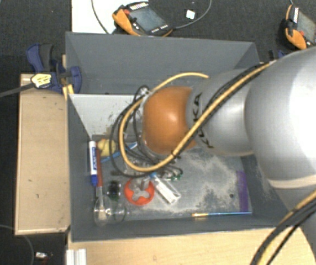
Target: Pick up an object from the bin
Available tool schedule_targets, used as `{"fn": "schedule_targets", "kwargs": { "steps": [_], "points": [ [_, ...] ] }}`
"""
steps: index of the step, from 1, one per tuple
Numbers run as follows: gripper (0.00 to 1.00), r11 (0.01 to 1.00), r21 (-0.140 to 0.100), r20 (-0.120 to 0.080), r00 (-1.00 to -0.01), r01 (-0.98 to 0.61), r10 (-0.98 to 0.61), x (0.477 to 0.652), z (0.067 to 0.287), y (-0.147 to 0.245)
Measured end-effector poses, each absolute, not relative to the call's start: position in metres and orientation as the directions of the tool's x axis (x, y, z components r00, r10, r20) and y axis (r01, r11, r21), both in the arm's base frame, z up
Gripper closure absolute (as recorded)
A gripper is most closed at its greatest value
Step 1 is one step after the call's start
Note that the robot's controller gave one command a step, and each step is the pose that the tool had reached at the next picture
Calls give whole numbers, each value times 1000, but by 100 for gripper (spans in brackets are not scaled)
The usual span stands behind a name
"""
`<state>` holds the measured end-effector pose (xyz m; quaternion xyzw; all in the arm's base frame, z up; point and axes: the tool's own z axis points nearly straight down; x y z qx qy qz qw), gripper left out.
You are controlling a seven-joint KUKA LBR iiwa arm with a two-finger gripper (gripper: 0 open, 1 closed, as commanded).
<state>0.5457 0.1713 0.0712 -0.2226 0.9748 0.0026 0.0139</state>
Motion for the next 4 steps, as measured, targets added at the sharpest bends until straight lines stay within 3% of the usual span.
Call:
{"fn": "schedule_targets", "kwargs": {
  "steps": [2,3,4],
  "points": [
    [100,950,5,-33,-949,-313,-313,546,72,140],
    [100,950,5,-37,-950,-311,-311,555,72,106],
    [100,957,9,-40,-957,-289,-288,545,72,93]
  ]
}}
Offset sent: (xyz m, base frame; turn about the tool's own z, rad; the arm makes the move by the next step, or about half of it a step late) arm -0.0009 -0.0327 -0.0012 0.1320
